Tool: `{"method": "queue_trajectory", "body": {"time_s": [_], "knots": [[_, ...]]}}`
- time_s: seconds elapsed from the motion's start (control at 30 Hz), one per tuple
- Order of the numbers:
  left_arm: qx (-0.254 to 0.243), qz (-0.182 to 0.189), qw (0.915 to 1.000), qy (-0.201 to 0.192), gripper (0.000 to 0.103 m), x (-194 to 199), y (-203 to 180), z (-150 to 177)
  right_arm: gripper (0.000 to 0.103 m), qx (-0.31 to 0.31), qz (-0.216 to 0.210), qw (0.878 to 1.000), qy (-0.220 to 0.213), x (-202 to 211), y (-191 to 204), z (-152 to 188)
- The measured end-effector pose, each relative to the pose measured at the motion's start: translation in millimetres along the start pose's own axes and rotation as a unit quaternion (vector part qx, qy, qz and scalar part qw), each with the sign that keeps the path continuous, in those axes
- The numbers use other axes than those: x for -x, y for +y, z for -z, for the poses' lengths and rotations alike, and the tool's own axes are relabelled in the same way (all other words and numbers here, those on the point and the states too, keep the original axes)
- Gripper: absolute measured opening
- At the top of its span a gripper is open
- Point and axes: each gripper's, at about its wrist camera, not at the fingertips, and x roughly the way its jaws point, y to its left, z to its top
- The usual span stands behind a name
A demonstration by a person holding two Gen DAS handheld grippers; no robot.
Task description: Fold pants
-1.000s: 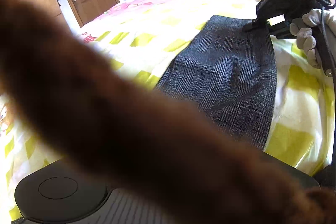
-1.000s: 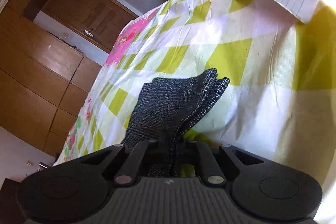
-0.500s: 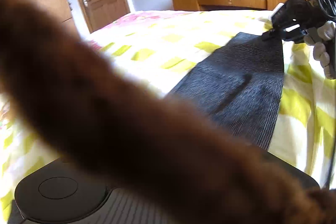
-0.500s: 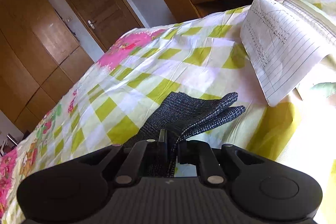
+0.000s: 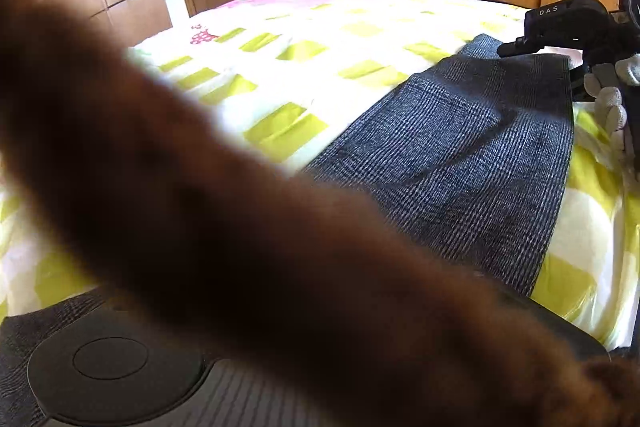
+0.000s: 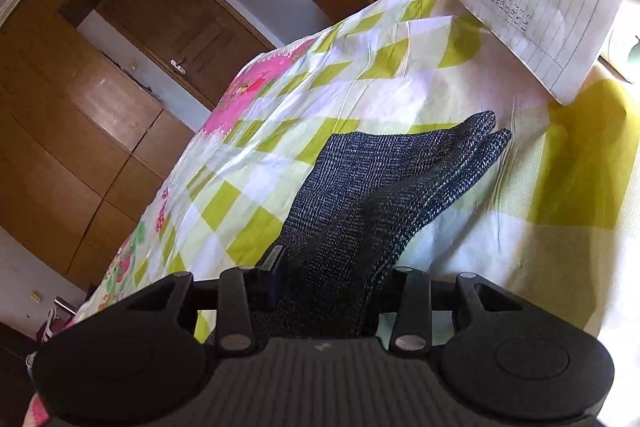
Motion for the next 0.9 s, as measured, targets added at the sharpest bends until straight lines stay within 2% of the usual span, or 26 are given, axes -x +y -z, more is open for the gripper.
{"method": "queue_trajectory", "body": {"time_s": [0.03,0.07,0.1,0.2,0.27,0.33,0.43,0.53,0.6,0.7,0.77,0.8,0.83,0.9], "knots": [[-0.002,-0.001,1.0,-0.002,0.051,-1,-2,0,0.048,-0.011,-0.002,1.0,-0.004,-1,-3,-1],[-0.007,-0.002,1.0,-0.004,0.051,-1,-5,1,0.032,-0.015,0.002,1.0,-0.003,-2,-4,-2],[-0.011,-0.004,0.9999,-0.007,0.051,-1,-6,2,0.027,-0.014,0.008,1.0,-0.002,-3,-4,-2],[-0.009,-0.002,0.9999,-0.013,0.052,3,-5,3,0.025,-0.021,-0.009,0.999,-0.025,8,4,-6],[-0.003,-0.004,0.9999,-0.015,0.052,10,-1,3,0.025,0.023,-0.018,0.998,-0.049,24,26,-9],[-0.001,-0.007,0.9997,-0.022,0.052,25,7,8,0.025,0.084,-0.039,0.995,-0.048,34,56,-6],[-0.004,-0.034,0.9991,-0.026,0.052,56,26,22,0.025,0.196,-0.088,0.976,-0.034,50,112,16],[0.017,-0.072,0.9972,-0.015,0.052,91,59,43,0.025,0.29,-0.141,0.947,0.004,63,167,61],[0.031,-0.108,0.9936,-0.009,0.052,115,83,61,0.025,0.352,-0.184,0.917,0.031,73,203,106],[0.05,-0.162,0.9855,0.006,0.053,146,115,90,0.025,0.447,-0.249,0.856,0.073,91,255,189],[0.076,-0.19,0.9787,0.015,0.053,167,135,110,0.025,0.507,-0.287,0.804,0.12,99,279,246],[0.093,-0.198,0.9757,0.019,0.053,176,144,120,0.025,0.559,-0.305,0.759,0.134,105,286,284],[0.112,-0.202,0.9727,0.024,0.053,184,153,130,0.025,0.62,-0.312,0.706,0.14,110,288,322],[0.14,-0.21,0.9672,0.027,0.053,196,163,148,0.025,0.688,-0.305,0.642,0.146,115,284,374]]}}
